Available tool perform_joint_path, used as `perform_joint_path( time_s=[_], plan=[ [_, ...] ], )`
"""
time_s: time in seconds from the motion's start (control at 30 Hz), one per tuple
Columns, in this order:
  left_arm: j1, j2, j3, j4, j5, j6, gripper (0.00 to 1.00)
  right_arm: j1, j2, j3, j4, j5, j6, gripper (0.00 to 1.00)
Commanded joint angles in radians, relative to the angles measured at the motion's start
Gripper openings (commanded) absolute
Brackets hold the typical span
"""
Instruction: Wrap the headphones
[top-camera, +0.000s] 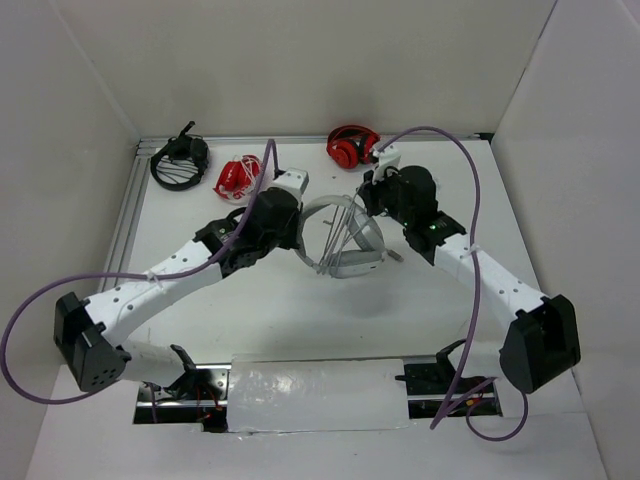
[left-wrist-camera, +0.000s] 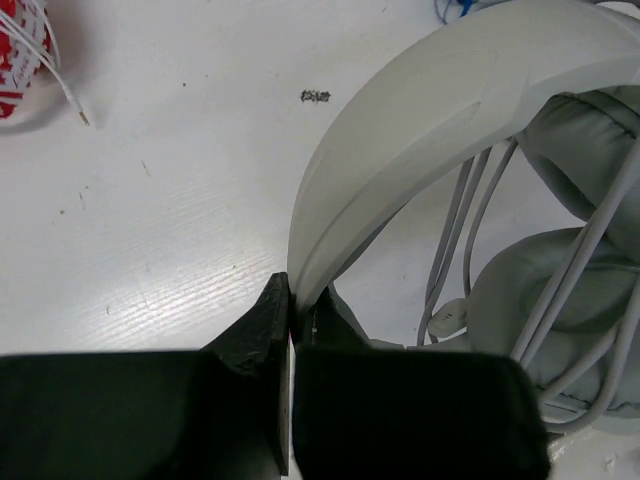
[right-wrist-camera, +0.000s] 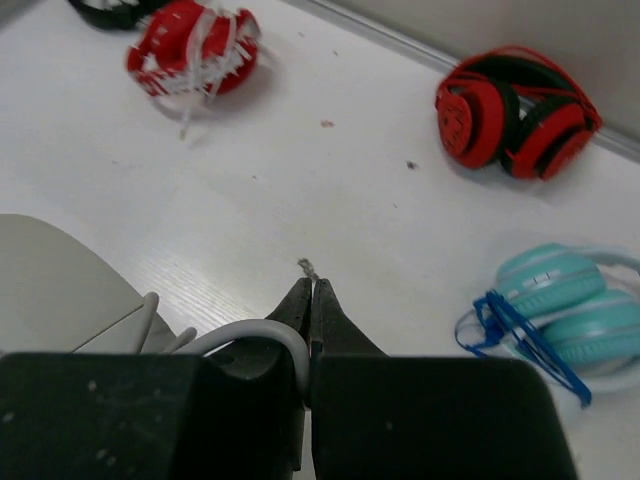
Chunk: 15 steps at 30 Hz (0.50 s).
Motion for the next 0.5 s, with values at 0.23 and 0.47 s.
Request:
perform_joint_path(
  time_s=[0.23, 0.47],
  plan=[
    [-0.047, -0.217, 0.062, 0.102, 0.455, 0.246, 0.00, -0.076, -0.003, -0.036, 0.301, -0.398, -0.011, 0.06],
    [-0.047, -0.168, 0.095, 0.066, 0.314, 0.217, 0.00, -0.079, -0.049, 0.004, 0.240, -0.445, 0.000, 0.10]
  ],
)
